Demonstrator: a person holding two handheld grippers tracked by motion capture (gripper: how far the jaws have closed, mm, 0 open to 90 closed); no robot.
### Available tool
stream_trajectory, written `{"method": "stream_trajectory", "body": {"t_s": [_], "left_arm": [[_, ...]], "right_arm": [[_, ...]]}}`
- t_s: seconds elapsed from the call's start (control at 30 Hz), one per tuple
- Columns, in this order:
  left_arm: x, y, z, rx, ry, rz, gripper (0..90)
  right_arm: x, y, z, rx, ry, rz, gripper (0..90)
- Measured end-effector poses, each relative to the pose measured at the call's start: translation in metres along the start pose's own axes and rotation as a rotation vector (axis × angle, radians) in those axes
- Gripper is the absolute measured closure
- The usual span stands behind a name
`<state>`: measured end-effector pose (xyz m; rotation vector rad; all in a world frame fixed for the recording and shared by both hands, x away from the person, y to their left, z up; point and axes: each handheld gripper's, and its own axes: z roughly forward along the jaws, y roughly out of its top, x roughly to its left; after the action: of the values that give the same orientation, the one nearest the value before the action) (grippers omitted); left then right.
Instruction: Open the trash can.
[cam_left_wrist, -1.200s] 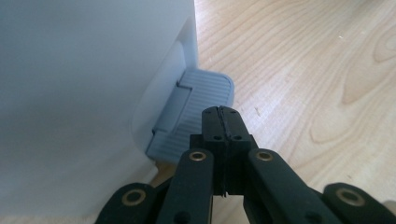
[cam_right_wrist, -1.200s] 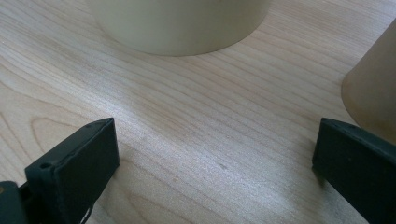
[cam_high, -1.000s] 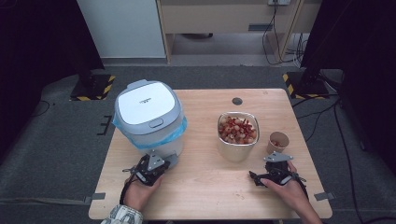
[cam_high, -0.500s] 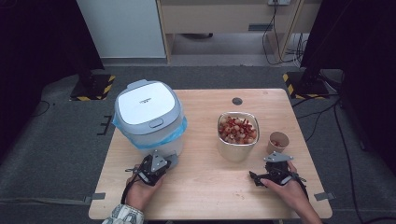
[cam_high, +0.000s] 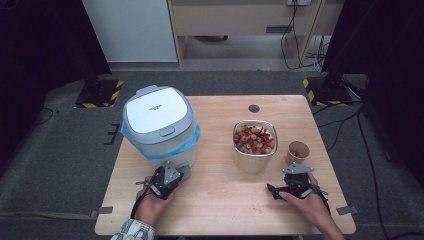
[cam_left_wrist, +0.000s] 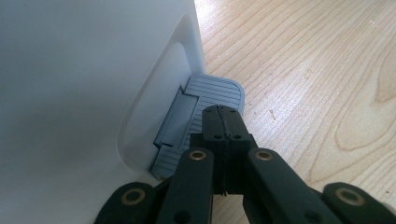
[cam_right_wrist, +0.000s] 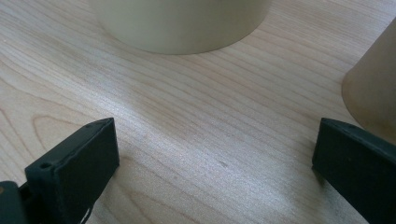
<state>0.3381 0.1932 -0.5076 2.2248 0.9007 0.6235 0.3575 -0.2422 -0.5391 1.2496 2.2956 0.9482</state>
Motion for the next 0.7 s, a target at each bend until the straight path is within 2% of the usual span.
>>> {"method": "stream_trajectory", "body": {"t_s": [0.27, 0.4, 0.7], "left_arm": [[-0.0001, -0.0006, 0.0015, 0.012, -0.003, -0.002, 90.0], [-0.0027, -0.0008, 0.0038, 0.027, 0.008, 0.018, 90.0], [0.0001, -0.0035, 0.0063, 0.053, -0.018, -0.011, 90.0]], "right_arm": [[0.0001, 0.0000, -0.0001, 0.001, 0.000, 0.002, 0.8], [0.0002, -0.0001, -0.0001, 0.000, 0.000, 0.002, 0.8], [0.0002, 0.0000, -0.0002, 0.000, -0.001, 0.003, 0.8]]}}
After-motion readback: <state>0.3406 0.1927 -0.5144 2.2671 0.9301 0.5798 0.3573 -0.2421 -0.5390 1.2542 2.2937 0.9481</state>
